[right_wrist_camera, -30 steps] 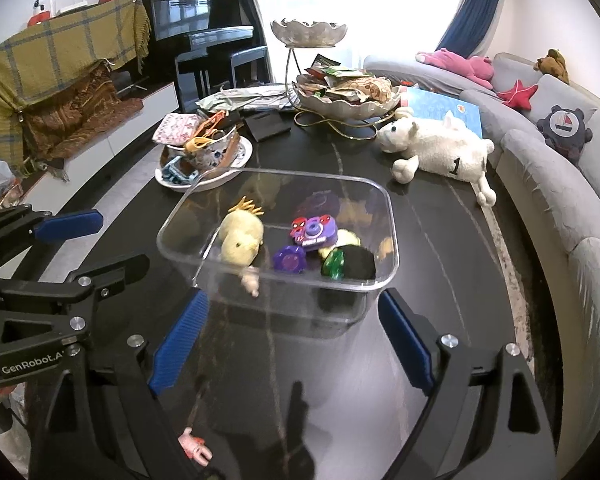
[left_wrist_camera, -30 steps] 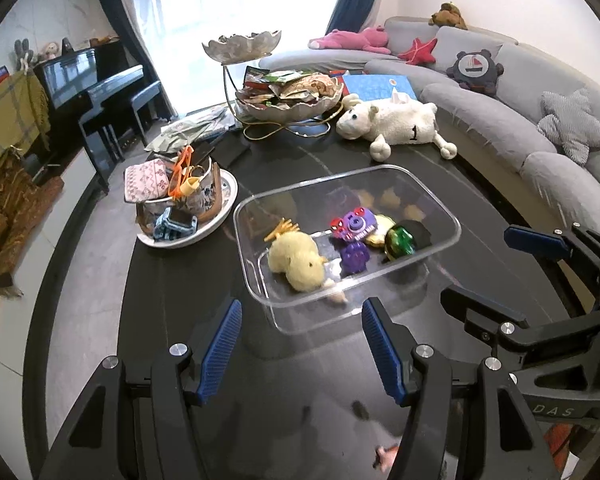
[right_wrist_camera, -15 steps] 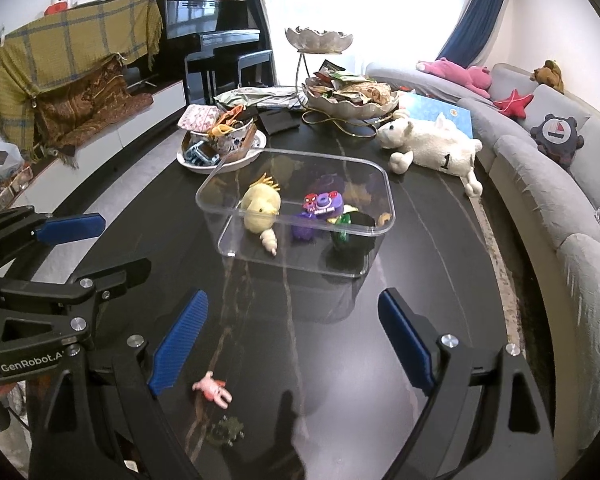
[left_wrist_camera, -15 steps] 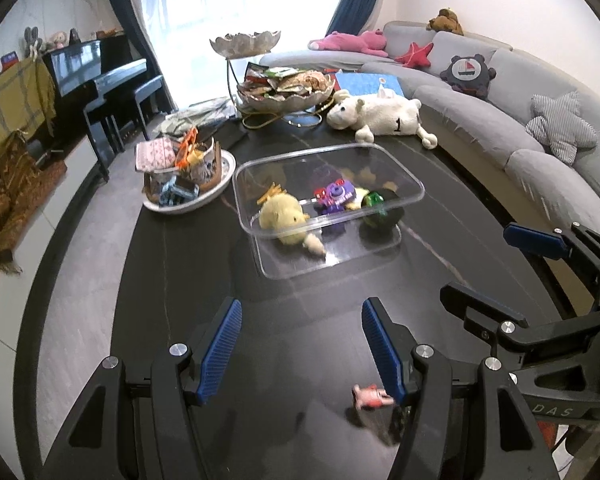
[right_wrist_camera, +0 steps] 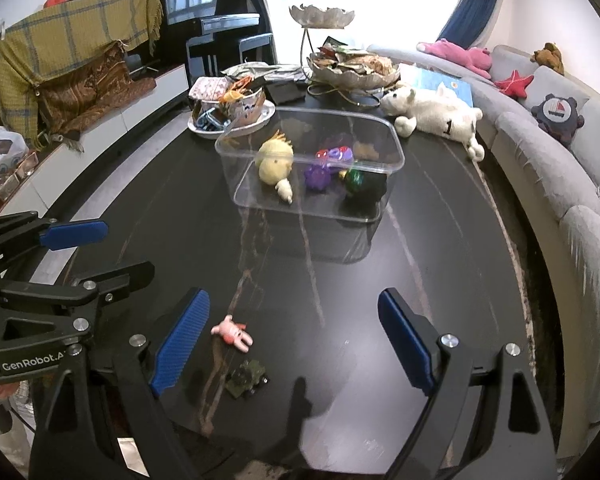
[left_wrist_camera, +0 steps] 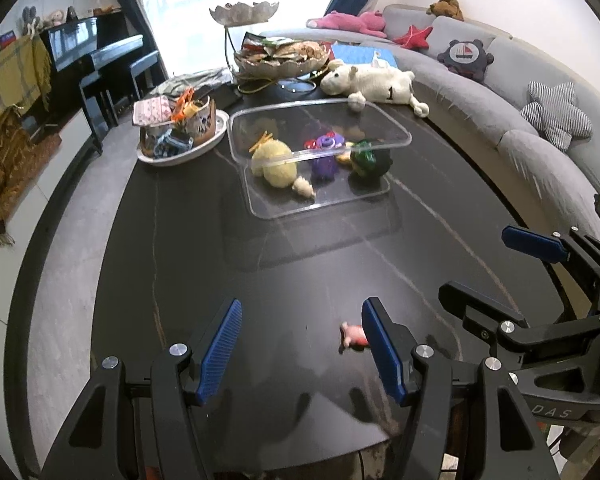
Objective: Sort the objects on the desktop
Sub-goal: 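Withdraw both open tools from the clear box, then lower the right tool onto the green toy tank and close on it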
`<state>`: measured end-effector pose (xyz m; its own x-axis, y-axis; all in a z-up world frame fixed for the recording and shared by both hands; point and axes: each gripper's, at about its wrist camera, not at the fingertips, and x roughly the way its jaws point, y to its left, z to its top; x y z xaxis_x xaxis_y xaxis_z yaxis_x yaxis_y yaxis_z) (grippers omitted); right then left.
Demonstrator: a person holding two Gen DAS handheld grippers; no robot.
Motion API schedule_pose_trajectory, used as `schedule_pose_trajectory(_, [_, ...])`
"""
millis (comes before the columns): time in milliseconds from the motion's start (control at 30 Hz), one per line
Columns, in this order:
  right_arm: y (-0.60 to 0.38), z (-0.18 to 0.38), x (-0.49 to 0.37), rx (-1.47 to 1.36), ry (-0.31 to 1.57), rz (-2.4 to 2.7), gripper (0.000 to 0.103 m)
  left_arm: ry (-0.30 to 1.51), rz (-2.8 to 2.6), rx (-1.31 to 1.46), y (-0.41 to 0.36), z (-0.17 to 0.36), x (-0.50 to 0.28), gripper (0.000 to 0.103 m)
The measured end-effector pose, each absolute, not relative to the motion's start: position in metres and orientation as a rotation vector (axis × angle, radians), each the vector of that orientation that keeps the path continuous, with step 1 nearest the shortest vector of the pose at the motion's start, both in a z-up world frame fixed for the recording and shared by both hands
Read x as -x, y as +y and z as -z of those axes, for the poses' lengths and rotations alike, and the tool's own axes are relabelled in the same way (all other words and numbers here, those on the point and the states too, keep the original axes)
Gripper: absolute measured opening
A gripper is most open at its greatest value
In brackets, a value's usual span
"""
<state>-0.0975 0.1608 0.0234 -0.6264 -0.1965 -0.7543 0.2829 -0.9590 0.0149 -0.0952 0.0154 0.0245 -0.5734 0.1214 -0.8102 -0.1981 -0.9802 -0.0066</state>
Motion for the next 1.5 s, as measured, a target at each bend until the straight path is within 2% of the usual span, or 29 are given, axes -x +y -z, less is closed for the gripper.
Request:
schedule_pose_trajectory(633, [0.153,0.023,0.071,-1.334,0.064,2.533,0.076,0.137,-2.581,1.491,0.01,0.019,0.074,0.059])
schedule_pose_trajectory(1300, [0.15,0.066,0.079,-1.458,0.002,2.449,0.074,0.154,-2.537,1.601,0.007,0.057,0.079,0.059])
schedule_pose_trajectory(1500, [0.146,0.075,0.084,-1.472,-0.012,2.413,0.067,0.174,-2.542,1.62,0.005,0.064,0.083,0.059])
